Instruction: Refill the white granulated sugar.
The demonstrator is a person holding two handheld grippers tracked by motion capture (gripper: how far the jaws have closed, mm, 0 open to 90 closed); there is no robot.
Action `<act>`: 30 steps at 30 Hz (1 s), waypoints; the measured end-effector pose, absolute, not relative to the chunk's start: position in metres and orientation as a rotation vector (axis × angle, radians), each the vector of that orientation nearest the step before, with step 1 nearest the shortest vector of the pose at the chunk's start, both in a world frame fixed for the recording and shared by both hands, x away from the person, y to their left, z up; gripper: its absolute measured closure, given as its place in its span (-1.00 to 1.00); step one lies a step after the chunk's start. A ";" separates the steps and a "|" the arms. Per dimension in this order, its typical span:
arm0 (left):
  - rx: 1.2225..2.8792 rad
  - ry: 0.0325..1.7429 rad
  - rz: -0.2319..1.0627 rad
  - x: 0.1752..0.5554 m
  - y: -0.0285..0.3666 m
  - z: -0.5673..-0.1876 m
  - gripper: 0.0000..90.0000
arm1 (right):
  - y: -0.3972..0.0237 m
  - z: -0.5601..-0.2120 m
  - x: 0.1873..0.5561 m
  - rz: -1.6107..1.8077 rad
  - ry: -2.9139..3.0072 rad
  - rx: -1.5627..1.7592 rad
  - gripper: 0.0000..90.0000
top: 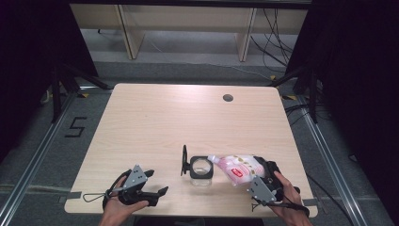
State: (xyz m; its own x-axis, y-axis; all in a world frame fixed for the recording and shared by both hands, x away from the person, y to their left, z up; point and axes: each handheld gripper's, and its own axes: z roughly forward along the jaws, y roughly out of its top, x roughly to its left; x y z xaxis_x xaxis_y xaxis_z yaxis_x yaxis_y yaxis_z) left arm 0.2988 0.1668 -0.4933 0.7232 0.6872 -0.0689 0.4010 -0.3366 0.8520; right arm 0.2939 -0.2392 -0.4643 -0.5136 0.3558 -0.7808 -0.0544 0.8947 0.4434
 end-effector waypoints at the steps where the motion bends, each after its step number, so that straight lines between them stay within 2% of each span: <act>1: 1.971 0.832 0.377 0.299 0.167 -0.493 -0.55 | -0.238 -0.464 0.293 0.499 2.051 0.204 -0.16; 13: 1.969 0.840 0.378 0.299 0.167 -0.493 -0.55 | -0.230 -0.465 0.296 0.369 2.027 0.080 -0.15; 15: 1.978 0.829 0.380 0.299 0.167 -0.493 -0.55 | -0.227 -0.459 0.299 0.263 1.986 -0.070 -0.15; 17: 1.986 0.827 0.384 0.300 0.168 -0.493 -0.55 | -0.226 -0.463 0.295 0.287 2.010 0.046 -0.15; 30: 1.983 0.836 0.383 0.299 0.167 -0.493 -0.55 | -0.217 -0.454 0.299 0.124 1.946 -0.177 -0.15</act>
State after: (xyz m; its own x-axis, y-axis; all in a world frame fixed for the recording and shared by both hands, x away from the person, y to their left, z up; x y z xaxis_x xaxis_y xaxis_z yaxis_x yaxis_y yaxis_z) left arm 0.2989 0.1672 -0.4933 0.7207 0.6905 -0.0618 0.4044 -0.3463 0.8465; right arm 0.2988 -0.2166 -0.4539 -0.3660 -0.0647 -0.9284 -0.1824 0.9832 0.0034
